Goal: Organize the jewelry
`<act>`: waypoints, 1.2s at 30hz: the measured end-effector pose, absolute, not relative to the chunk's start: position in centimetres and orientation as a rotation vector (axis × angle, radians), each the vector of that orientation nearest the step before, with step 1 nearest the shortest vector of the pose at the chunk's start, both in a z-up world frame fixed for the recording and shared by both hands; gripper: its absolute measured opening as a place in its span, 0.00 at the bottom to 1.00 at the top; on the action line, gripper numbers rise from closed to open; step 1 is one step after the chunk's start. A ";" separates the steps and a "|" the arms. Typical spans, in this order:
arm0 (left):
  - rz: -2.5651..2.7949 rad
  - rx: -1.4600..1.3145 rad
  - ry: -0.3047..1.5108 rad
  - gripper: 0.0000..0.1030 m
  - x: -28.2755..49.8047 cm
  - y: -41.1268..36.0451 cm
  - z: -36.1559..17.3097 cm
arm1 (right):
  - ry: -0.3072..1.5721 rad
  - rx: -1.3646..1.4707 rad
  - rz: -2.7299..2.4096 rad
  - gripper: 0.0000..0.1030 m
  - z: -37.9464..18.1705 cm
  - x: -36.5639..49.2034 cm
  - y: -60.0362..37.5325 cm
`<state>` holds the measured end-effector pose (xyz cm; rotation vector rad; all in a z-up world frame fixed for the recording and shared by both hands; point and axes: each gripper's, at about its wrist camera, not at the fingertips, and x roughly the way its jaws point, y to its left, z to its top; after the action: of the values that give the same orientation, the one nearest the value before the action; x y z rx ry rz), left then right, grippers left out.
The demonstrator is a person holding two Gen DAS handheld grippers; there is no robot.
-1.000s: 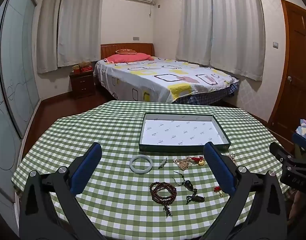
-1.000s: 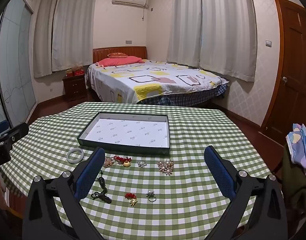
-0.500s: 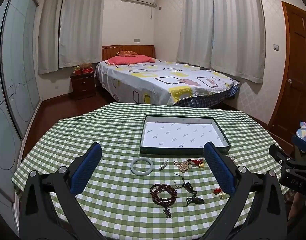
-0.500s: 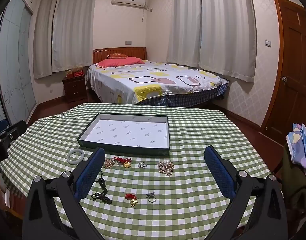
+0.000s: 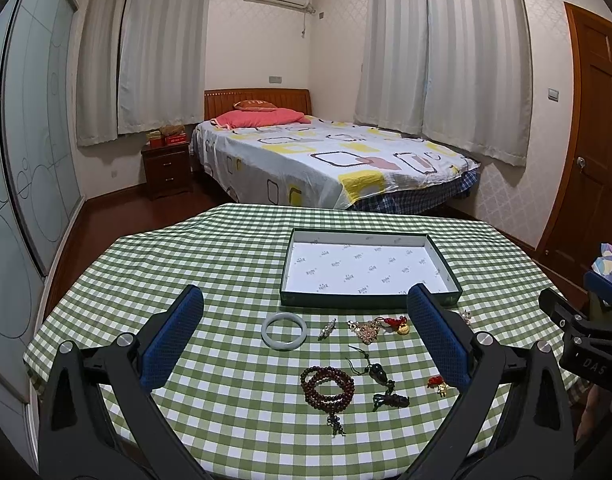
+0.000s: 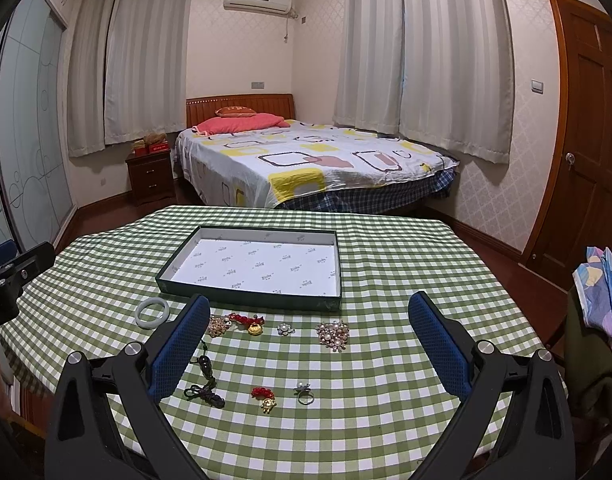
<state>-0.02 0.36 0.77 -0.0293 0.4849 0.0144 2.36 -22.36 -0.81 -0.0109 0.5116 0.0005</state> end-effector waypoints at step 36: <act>0.018 -0.034 0.492 0.96 -0.2 0.5 0.1 | 0.511 -0.010 0.001 0.94 -0.7 2.3 -22.4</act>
<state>-0.18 0.52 0.10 -0.0336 0.4921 0.0175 2.32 -22.39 -0.70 -0.0097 0.5109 0.0012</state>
